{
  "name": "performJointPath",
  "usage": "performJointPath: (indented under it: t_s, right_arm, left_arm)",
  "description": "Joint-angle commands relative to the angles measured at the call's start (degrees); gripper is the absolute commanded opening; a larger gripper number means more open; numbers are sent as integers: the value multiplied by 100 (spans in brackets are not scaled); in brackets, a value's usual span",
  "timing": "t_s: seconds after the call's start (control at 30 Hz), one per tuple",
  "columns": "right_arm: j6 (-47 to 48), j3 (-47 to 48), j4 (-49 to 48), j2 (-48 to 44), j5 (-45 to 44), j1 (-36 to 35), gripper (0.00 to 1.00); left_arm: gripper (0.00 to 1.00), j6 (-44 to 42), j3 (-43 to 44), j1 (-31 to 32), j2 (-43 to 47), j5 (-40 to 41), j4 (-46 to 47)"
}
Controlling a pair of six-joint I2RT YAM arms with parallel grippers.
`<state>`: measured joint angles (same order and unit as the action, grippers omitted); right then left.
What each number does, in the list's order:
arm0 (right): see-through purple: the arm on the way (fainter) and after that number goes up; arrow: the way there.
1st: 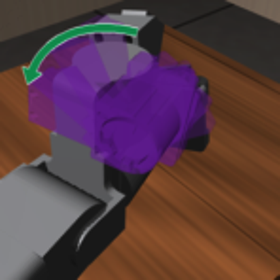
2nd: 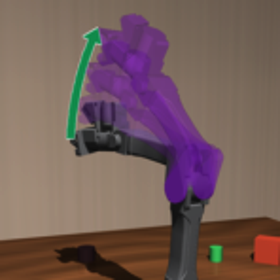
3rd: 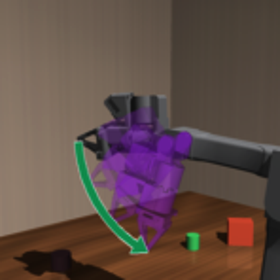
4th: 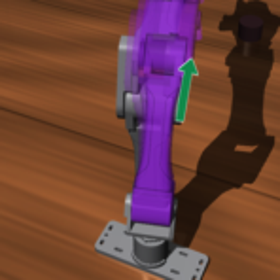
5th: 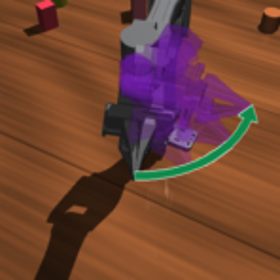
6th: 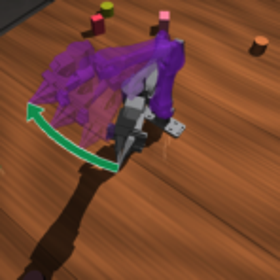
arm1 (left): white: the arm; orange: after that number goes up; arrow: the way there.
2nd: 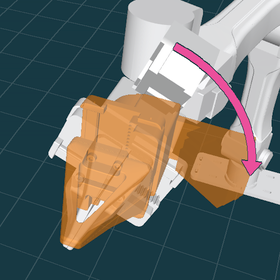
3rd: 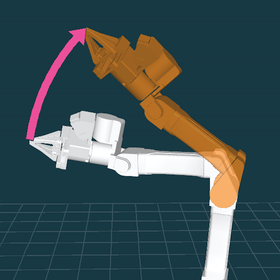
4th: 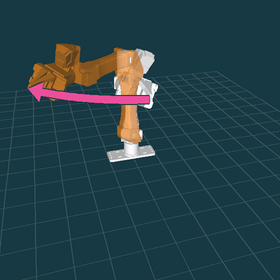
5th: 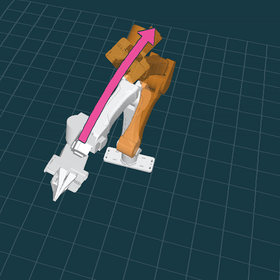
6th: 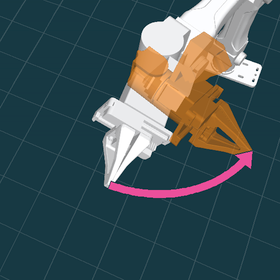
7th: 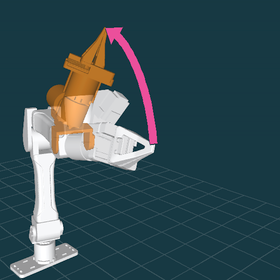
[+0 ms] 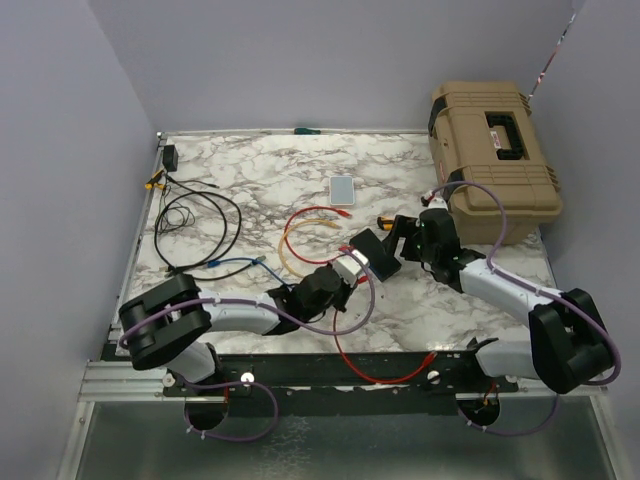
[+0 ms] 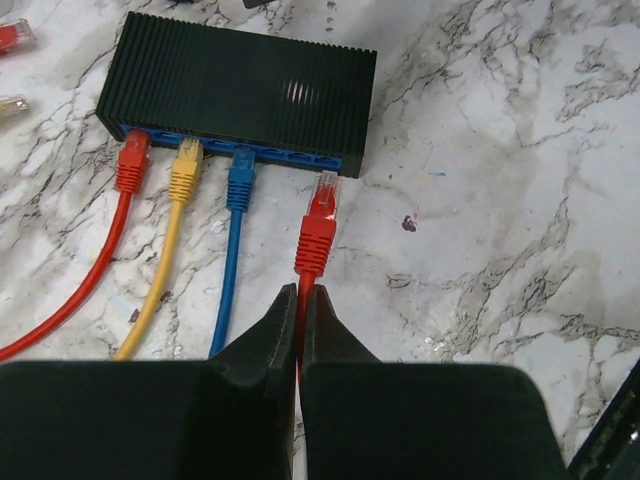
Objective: Insert the plug into the switch port
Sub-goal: Pick up the connector from the center of the board, then insert the connector into the switch port.
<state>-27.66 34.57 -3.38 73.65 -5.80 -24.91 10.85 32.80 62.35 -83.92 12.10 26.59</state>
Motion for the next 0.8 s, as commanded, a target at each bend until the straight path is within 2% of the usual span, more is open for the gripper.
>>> performJointPath:
  t_s: [0.0,0.37,0.77]
  right_arm:
    - [-79,64,-224,231,721,245,84]
    - [-31,-138,-453,550,896,302,79]
    - [65,129,-404,1254,1489,302,68]
  left_arm:
    - [0,-262,-70,327,-450,858,743]
    - [0,-335,-65,575,-1313,1691,1366]
    - [0,-773,-8,749,-1828,1950,1813]
